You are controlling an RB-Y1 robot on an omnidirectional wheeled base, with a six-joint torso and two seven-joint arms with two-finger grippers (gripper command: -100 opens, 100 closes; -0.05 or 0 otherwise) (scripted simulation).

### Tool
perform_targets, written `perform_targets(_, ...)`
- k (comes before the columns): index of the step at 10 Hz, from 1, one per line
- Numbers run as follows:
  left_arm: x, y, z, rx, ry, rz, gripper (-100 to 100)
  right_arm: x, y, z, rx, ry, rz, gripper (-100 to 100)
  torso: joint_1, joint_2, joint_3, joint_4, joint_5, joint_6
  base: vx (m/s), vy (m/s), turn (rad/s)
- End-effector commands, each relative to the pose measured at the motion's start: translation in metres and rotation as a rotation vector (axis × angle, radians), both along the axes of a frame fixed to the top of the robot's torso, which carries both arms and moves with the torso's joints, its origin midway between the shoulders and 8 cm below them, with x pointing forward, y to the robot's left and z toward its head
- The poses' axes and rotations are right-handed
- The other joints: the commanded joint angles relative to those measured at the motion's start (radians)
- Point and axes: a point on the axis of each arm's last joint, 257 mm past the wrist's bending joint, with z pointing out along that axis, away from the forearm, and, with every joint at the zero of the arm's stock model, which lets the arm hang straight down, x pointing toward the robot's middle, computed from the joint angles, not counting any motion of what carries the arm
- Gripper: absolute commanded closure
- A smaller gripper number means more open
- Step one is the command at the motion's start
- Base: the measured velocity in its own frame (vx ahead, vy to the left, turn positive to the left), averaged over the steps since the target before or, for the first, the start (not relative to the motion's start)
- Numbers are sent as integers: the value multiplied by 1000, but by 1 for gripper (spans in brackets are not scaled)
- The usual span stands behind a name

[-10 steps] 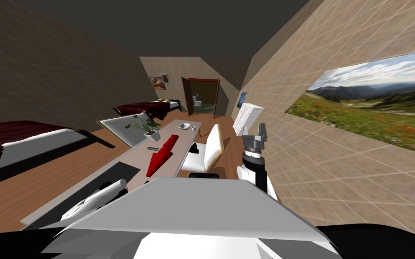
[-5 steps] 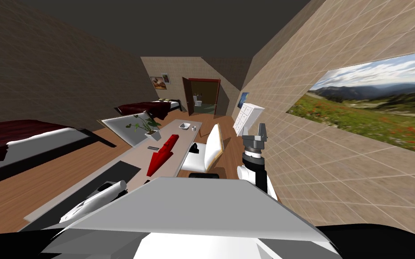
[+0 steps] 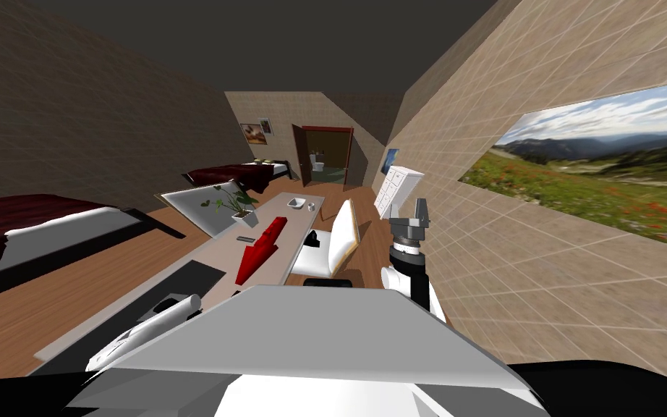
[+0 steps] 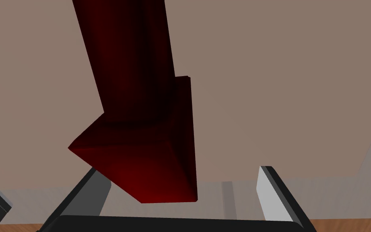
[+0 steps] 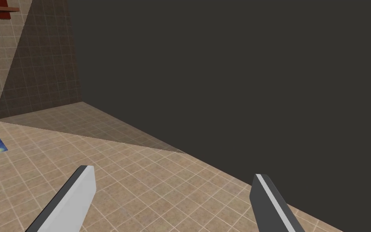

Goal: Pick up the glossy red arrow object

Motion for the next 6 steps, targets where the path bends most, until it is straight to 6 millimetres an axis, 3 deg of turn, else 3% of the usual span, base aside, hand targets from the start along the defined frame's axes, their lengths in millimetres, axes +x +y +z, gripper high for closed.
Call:
perform_targets(1, 0, 0, 0, 0, 0, 0, -100, 0, 0, 0, 0, 0, 0, 0, 0, 0, 0, 0, 0, 0, -2, -9, 27)
perform_targets(4, 0, 0, 0, 0, 0, 0, -100, 0, 0, 0, 0, 0, 0, 0, -1, 0, 0, 0, 0, 0, -2, -11, 31)
perform_targets(6, -5, -14, -16, -1, 2, -25, -100, 0, 0, 0, 0, 0, 0, 0, -1, 0, 0, 0, 0, 0, -1, -1, 16)
